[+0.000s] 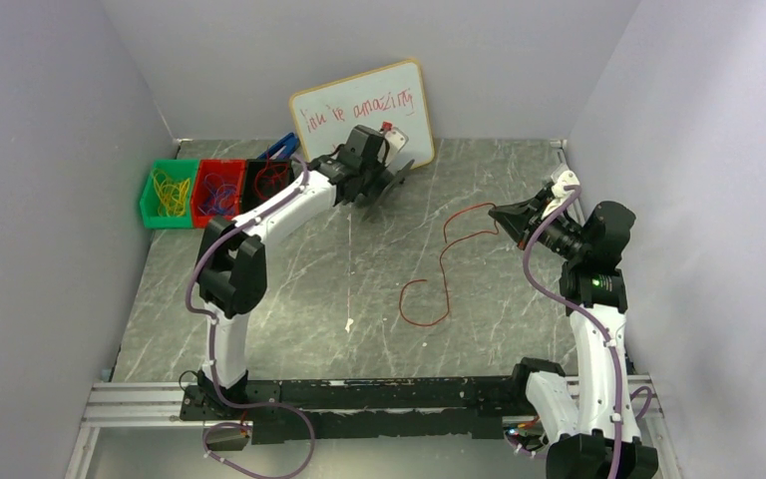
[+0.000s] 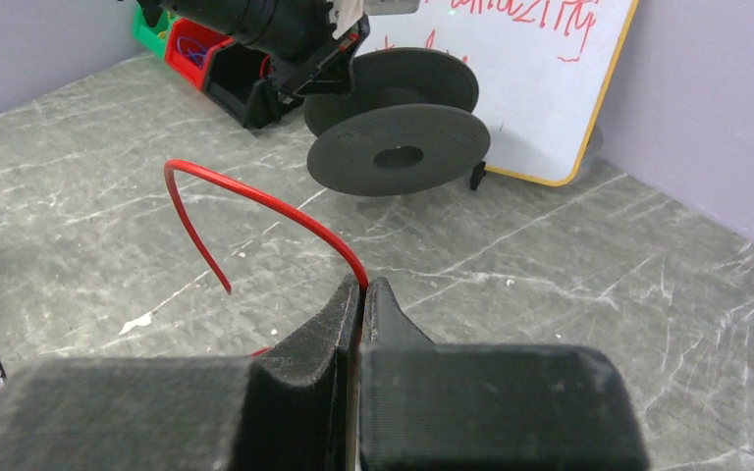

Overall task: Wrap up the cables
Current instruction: Move the cable reel to the center of the board.

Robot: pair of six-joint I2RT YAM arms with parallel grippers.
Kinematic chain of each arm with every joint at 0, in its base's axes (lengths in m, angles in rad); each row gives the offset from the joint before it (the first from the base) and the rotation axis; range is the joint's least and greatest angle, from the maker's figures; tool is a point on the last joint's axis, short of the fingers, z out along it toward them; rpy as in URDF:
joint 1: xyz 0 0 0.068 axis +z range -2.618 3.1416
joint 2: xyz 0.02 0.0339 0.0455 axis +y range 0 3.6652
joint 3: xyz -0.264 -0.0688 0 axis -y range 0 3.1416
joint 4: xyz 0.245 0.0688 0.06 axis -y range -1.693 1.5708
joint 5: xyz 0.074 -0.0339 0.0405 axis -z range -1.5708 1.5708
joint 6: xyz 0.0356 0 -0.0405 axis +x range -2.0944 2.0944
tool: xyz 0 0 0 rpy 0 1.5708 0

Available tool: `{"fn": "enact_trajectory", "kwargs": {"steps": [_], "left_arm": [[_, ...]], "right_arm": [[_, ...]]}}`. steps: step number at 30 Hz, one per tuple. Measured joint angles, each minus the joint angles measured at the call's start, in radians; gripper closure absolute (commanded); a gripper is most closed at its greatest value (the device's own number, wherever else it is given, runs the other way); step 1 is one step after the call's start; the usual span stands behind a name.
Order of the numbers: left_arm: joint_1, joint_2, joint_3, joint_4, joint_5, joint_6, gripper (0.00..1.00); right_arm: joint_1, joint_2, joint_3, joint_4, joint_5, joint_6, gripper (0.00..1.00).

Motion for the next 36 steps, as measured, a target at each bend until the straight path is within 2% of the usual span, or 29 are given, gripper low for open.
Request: {"fn": "enact_trajectory", "kwargs": {"steps": [4, 13, 23, 29, 36], "left_arm": [[0.010, -0.003, 0.005, -0.031, -0.013, -0.074, 0.98], [0.036, -0.130, -0.167, 0.029, 0.068, -0.089, 0.97], [0.035, -0.209, -0.217, -0.006, 0.283, -0.027, 0.97], [-0.004, -0.243, -0.302, -0.002, 0.436, -0.040, 0.97], [-0.061, -0.282, -0.366, 0.013, 0.525, -0.049, 0.97]], "right_arm": [[0.000, 0.000, -0.002, 0.000, 0.000, -0.001, 1.00], [-0.002, -0.016, -0.004, -0.001, 0.000, -0.016, 1.00], [-0.002, -0.011, -0.004, -0.013, -0.019, -0.035, 1.00], [-0.003, 0.002, -0.004, -0.007, -0.014, -0.028, 1.00], [-0.002, 0.037, -0.020, 0.050, 0.032, 0.003, 1.00]]}}
